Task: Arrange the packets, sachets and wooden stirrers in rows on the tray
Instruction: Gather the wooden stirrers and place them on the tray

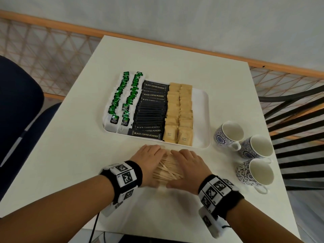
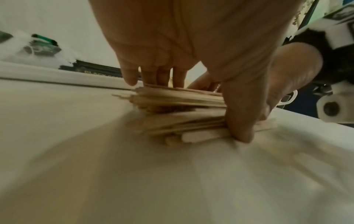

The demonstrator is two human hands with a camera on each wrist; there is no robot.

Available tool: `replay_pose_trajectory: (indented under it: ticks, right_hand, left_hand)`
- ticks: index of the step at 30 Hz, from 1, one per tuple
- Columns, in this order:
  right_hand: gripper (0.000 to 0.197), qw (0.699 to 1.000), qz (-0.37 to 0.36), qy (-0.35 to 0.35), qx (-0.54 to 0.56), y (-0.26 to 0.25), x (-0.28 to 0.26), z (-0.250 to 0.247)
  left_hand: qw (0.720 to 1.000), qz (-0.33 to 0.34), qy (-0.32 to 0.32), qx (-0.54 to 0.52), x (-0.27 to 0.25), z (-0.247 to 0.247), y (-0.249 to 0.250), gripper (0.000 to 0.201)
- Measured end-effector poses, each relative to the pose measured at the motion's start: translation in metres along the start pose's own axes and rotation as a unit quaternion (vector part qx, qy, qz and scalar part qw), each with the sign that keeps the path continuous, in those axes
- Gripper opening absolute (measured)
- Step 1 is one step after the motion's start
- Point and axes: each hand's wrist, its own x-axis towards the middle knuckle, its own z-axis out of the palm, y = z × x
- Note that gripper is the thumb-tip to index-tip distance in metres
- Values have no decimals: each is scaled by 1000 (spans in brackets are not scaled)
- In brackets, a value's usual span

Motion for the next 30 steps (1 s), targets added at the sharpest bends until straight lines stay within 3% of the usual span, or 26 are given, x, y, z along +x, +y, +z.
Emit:
replay_pose_trajectory:
  ticks: [7,15,25,30]
  right_hand:
    - [65,998,8,-46,44,-1,9,-10]
    - [56,996,24,-81,-2,-13,19,-15]
    - [49,995,18,-97,-22,-14,19,-21]
    - [48,996,8,-82,-20,-14,17,-25]
  left_hand:
    - [999,2,-28,-31,7,-4,-5,87]
    - [999,-8,-24,-46,4,-2,-3,81]
    - [998,-7,-20,-53,1,-2,-4,90]
    - [997,-2,-12,-73,7,-9,-5,51]
